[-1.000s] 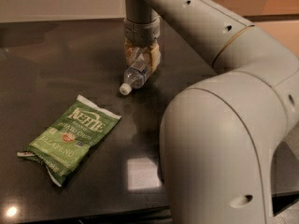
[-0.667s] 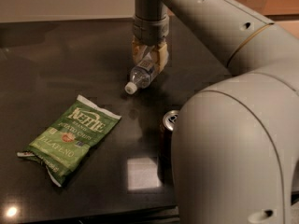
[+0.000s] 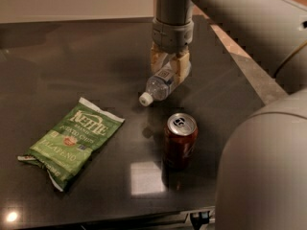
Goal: Move blue plastic bottle near coke can
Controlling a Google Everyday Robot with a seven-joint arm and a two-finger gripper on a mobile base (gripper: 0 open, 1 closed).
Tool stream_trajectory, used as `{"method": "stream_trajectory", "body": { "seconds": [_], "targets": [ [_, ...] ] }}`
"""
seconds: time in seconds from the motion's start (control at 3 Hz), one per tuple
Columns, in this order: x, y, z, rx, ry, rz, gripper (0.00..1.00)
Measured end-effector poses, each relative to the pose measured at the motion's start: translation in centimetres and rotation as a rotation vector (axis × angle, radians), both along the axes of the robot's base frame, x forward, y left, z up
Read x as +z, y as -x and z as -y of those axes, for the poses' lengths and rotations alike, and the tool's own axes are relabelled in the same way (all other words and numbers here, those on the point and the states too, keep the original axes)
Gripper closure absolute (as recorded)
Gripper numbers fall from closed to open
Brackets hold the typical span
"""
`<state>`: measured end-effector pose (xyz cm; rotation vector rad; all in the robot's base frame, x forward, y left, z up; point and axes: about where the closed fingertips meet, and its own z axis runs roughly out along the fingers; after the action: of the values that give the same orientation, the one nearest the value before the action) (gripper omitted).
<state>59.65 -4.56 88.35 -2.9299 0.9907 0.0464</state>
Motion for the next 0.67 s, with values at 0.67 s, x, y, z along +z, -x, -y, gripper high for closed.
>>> {"method": "stream_trajectory", "body": {
  "seconds": [0.67],
  "targets": [
    [-0.5, 6.3, 1.5, -0.058, -0.043, -0.104, 1.00]
  ]
}}
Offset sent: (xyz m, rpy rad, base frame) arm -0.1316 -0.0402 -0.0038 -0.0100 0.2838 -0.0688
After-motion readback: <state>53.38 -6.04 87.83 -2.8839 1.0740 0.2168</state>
